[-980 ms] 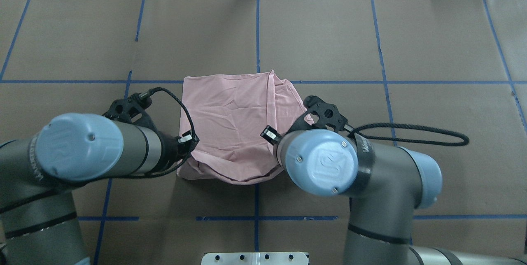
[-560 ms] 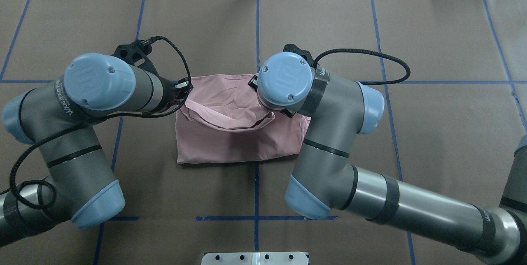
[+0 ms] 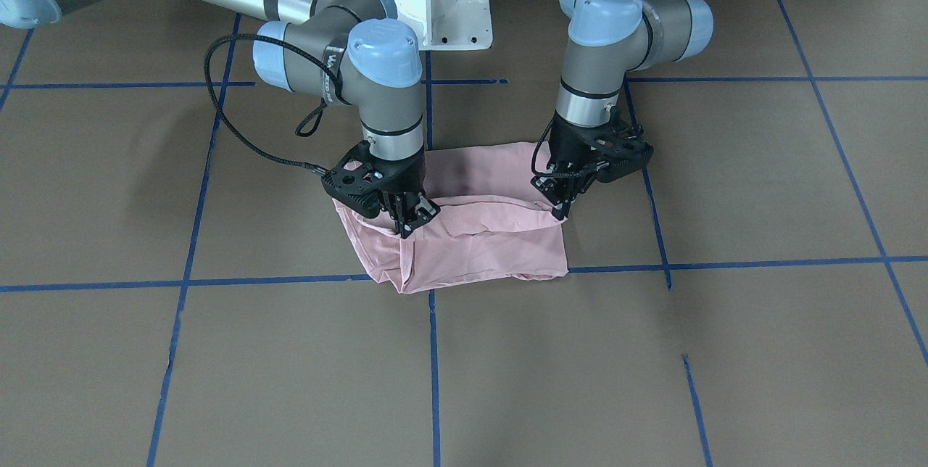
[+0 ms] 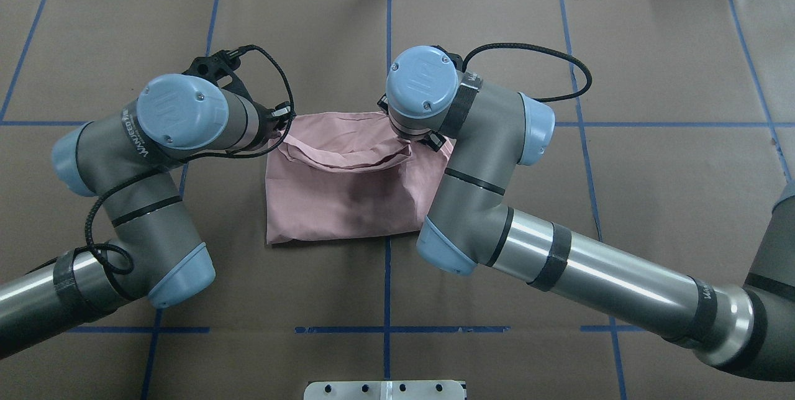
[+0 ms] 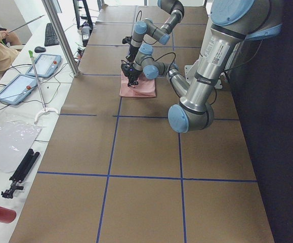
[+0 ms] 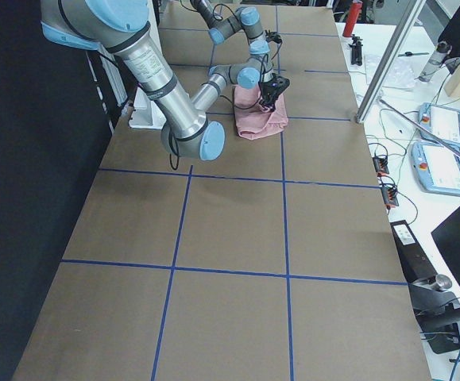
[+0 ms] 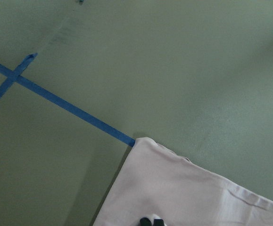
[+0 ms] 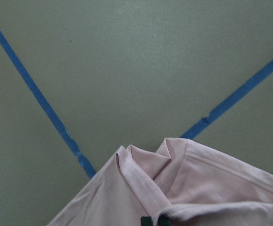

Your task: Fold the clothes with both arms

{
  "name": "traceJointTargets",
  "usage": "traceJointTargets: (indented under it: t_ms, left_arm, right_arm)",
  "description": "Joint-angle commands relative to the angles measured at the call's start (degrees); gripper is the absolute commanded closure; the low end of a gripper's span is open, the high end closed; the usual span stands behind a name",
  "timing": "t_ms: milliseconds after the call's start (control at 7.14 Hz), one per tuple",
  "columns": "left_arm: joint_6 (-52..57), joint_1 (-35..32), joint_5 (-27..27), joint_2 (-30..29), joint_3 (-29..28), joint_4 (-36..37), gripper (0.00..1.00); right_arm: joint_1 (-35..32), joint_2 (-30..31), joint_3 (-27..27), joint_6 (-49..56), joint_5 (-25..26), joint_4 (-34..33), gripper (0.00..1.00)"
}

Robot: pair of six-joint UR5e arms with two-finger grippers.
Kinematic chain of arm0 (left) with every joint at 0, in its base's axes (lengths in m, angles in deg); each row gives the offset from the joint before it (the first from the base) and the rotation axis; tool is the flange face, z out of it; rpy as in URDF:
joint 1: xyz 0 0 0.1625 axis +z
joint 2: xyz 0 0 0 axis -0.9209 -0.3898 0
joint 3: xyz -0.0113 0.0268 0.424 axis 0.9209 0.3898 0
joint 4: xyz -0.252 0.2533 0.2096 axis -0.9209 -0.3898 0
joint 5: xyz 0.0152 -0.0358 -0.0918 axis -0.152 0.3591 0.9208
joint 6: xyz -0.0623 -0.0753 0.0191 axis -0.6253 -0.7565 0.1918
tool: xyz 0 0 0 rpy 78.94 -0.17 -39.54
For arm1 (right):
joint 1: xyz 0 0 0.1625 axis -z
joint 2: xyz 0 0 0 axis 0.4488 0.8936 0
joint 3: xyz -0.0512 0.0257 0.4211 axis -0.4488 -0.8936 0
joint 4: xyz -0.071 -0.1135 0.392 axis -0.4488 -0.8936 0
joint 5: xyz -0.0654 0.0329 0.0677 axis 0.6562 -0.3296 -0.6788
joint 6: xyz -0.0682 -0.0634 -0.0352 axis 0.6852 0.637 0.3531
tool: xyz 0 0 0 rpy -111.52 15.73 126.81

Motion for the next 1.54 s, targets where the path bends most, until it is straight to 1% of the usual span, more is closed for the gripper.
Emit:
traceJointTargets:
  t_ms: [0, 140, 420, 560, 700, 840, 980, 1120, 1260, 1400]
  left_arm:
    - [8.5, -2.5, -2.2, 0.0, -11.2, -13.8, 0.49]
    - [9.5, -2.6, -2.1, 0.5, -12.2, -17.8, 0.41]
    - [9.3, -2.7, -1.8, 0.6, -10.8, -18.1, 0.39]
    - [9.6, -3.4, -0.5, 0.9, -8.5, -18.0, 0.4]
    - [10.7, -5.0, 5.2, 3.6, -4.8, -18.1, 0.4]
    - [18.1, -7.6, 10.4, 7.2, -1.7, -18.3, 0.4]
    - [28.2, -10.2, 14.1, 10.2, 0.0, -18.4, 0.4]
    - [43.1, -16.7, 23.8, 13.5, 0.1, -18.4, 0.39]
    - [60.6, -25.3, 31.3, 18.5, 0.0, -18.4, 0.38]
    - [73.2, -32.3, 35.6, 21.3, -0.6, -17.4, 0.37]
  right_arm:
    - [-3.9, -1.4, -10.1, 5.8, -1.9, 9.3, 0.01]
    - [-5.5, -1.6, -10.0, 7.5, -3.5, 9.4, 0.0]
    - [-7.1, -1.8, -9.8, 9.0, -6.0, 9.5, 0.0]
    - [-7.7, -1.6, -8.6, 9.0, -7.3, 9.3, 0.0]
    - [-8.6, 0.0, -6.3, 10.0, -11.0, 8.9, 0.0]
    - [-10.8, 4.6, -2.4, 14.6, -13.8, 8.9, 0.0]
    - [-13.7, 11.4, 2.6, 24.7, -16.6, 8.9, 0.0]
    - [-16.4, 20.0, 9.8, 36.5, -18.4, 8.4, 0.0]
    - [-19.9, 27.1, 13.7, 48.6, -21.9, 7.2, 0.0]
    - [-23.5, 34.3, 15.6, 60.9, -24.8, 7.2, 0.0]
